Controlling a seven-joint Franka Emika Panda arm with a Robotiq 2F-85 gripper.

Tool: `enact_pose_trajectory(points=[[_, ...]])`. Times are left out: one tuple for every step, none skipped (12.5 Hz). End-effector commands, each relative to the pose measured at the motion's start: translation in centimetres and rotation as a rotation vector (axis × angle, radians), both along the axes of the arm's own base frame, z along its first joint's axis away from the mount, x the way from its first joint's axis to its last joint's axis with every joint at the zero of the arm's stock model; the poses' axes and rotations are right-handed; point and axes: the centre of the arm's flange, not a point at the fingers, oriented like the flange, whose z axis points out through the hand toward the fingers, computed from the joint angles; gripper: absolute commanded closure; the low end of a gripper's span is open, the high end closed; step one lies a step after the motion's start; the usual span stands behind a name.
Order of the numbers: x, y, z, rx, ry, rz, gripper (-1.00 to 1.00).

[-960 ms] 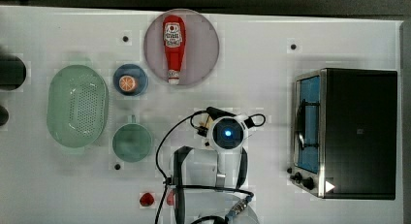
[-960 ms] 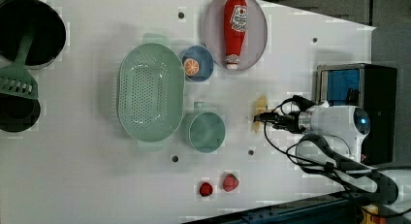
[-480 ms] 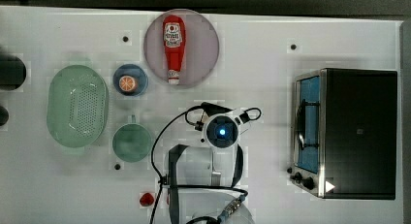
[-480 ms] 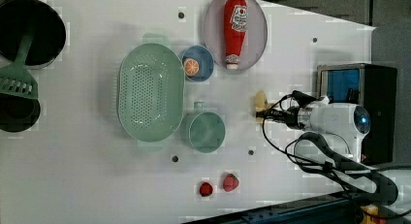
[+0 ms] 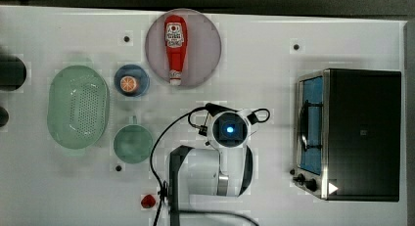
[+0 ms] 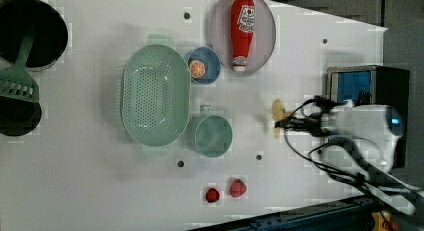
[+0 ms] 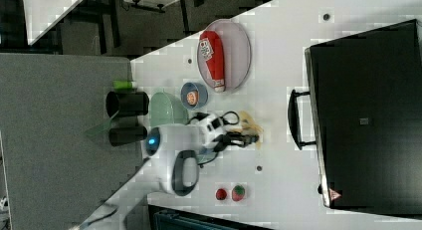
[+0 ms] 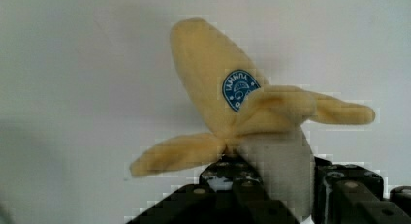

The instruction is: Pick Banana and place it in mug.

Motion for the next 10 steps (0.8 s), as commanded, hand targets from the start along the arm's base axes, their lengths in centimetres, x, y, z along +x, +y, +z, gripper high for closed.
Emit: enact_pose_trajectory(points=[[1.6,-0.4,10.5,0.001,-0.118,0.025,0.45],[1.4,-0.3,13.2,0.004,-0.119,0.028,0.45],[1.0,0.0,15.8,0.007,-0.102,0.032,0.46],[0.5,0.1,18.1,0.009,-0.082,0.028,0.45],[0.1,0.2,20.5,0.011,-0.067,0.018,0.45],[-0.3,0.4,22.7,0.011,-0.062,0.010,0.46],[-0.6,1.0,24.5,0.009,-0.061,0.018,0.46],[-0.9,2.0,25.9,0.004,-0.062,0.032,0.46],[-1.1,3.5,26.8,-0.004,-0.066,0.038,0.45],[-1.2,5.3,27.3,-0.016,-0.077,0.022,0.45]])
